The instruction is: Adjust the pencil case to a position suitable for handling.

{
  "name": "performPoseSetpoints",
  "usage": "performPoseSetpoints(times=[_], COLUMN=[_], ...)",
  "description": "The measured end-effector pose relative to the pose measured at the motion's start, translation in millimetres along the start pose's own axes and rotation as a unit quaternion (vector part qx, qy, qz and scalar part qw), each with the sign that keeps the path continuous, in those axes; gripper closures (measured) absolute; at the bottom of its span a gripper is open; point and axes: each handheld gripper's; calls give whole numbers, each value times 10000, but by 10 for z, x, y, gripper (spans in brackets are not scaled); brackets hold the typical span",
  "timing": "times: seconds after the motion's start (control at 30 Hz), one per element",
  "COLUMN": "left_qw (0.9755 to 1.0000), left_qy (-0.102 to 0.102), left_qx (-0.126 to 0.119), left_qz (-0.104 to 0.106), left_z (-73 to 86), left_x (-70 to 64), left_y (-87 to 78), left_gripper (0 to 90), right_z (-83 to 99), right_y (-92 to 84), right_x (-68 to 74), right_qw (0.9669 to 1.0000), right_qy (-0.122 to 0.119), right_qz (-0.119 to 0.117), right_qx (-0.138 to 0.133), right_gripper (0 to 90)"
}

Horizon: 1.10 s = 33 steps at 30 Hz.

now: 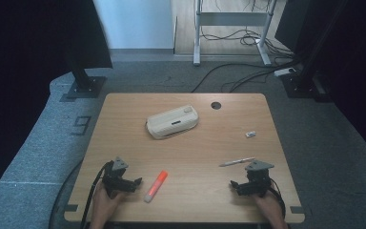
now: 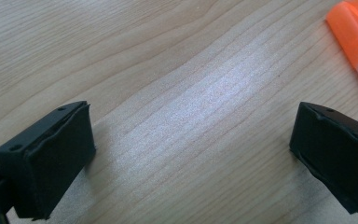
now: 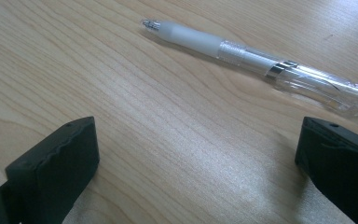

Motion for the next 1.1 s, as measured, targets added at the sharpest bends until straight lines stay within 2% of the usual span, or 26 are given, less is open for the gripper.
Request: performPoseSetpoints(times=[0.23,0.6,0.83,0.97,1.1], left_qw=[10000,10000,10000,10000,9998], left_qy=[55,-10,-51,-37,-35], left_qx=[-5,-18,-30,16,-105], left_qz=[36,-21,-57,28,135], left_z=[-27,-36,-58,-92,-147], left_x=[4,-10,-23,-31,-35], left_y=[24,28,29,30,3], left_gripper=[0,1,39,45,45], right_z=[-1,-2,-2,-2,-2], right_y=[0,0,0,1,1], right_x=[0,0,0,0,0], right_qw=[10000,10000,10000,10000,10000], right_qy=[1,-1,0,-2,-2], right_qz=[2,0,1,1,0], right_qx=[2,2,3,2,3], right_gripper=[0,0,0,0,0])
Point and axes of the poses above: each handheld gripper's, and its own axes: y roughly forward along the jaws, z roughly out of its underside, x roughly to its left, and after that the axes turned 11 degrees about y, right-handed
